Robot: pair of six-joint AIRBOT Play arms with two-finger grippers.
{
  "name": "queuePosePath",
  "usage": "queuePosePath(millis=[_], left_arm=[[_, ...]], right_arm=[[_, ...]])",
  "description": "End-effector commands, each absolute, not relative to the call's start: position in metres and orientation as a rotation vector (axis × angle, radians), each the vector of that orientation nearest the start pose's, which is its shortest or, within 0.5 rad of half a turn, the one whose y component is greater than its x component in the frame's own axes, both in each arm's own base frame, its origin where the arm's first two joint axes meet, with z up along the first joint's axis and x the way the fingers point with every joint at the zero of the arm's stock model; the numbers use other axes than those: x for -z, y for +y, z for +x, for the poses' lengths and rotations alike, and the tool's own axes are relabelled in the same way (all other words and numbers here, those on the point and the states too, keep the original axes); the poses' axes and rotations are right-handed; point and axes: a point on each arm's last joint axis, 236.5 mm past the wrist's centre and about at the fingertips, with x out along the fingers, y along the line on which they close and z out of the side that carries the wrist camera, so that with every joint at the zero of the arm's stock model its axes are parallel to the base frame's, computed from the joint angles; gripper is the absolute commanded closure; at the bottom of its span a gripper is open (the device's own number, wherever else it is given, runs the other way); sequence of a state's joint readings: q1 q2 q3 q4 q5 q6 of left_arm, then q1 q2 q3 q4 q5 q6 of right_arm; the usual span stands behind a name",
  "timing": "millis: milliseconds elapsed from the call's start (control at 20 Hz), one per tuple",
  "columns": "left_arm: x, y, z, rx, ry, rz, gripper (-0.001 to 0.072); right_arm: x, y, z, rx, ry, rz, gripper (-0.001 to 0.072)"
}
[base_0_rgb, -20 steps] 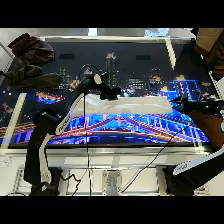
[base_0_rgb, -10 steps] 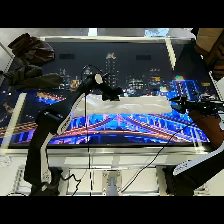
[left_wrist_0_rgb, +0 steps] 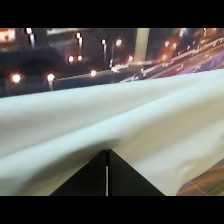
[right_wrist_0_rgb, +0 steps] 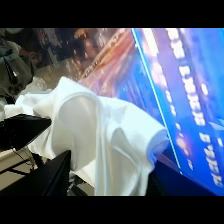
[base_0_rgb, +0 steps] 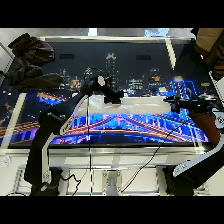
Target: Fold the shirts.
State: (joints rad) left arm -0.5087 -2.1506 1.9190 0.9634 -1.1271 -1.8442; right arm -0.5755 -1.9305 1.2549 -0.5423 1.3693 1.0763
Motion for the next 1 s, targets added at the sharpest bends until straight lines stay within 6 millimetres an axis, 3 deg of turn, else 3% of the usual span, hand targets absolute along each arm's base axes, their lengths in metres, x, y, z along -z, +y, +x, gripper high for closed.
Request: queuePosePath(millis=[0, 250, 350, 550, 950], left_arm=[[0.111, -0.380, 0.430, 0.497, 1.558, -0.446, 0.0699], [0.110, -0.381, 0.433, 0.499, 1.543, -0.449, 0.0700], [0.110, -0.381, 0.433, 0.498, 1.542, -0.449, 0.0699], [0.110, -0.382, 0.432, 0.501, 1.545, -0.456, 0.0699], [0.109, -0.383, 0.432, 0.503, 1.546, -0.461, 0.0699]], right_arm=[[0.101, -0.037, 0.418, -0.399, 1.280, 1.179, 0.0222], [0.092, -0.094, 0.387, -0.265, 1.397, 0.972, 0.0223], [0.083, -0.114, 0.386, -0.203, 1.384, 0.911, 0.0223], [0.087, -0.125, 0.389, -0.163, 1.372, 0.887, 0.0221], [0.110, -0.121, 0.394, -0.165, 1.377, 0.950, 0.0220]])
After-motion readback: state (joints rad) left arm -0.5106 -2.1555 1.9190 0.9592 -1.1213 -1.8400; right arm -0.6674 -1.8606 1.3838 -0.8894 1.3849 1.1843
